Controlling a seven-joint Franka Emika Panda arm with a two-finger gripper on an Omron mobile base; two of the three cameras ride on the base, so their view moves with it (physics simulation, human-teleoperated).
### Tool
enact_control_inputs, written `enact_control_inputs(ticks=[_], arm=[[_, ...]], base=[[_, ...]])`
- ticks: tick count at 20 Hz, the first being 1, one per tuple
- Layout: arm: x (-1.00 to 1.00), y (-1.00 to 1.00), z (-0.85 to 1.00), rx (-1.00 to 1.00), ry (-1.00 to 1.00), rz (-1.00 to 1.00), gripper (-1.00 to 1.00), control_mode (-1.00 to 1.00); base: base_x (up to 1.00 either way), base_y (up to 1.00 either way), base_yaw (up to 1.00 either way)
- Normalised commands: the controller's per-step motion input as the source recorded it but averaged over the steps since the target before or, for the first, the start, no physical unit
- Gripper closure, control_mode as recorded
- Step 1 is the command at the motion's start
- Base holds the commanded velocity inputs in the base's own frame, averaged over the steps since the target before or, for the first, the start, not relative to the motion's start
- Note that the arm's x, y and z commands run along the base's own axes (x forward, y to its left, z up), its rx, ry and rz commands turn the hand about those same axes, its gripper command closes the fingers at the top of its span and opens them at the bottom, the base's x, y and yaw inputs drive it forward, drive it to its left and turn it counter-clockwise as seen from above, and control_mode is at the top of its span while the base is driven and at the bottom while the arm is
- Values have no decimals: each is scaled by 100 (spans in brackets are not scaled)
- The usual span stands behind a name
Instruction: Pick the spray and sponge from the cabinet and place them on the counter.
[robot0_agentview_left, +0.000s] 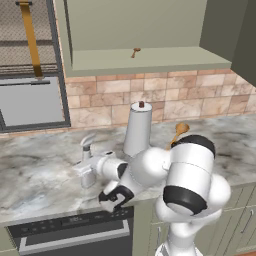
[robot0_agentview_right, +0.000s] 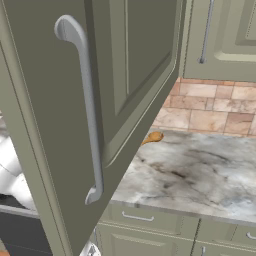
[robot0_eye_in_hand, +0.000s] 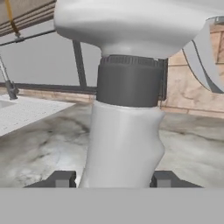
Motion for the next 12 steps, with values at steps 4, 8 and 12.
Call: enact_control_inputs(ticks=[4,8,12], arm=[[4,11,-47,0,1,0,100,-100],[4,10,-46,0,1,0,100,-100],[1,3,-42,0,0,0,100,-100]], base=[[0,0,0],[0,0,0],[0,0,0]])
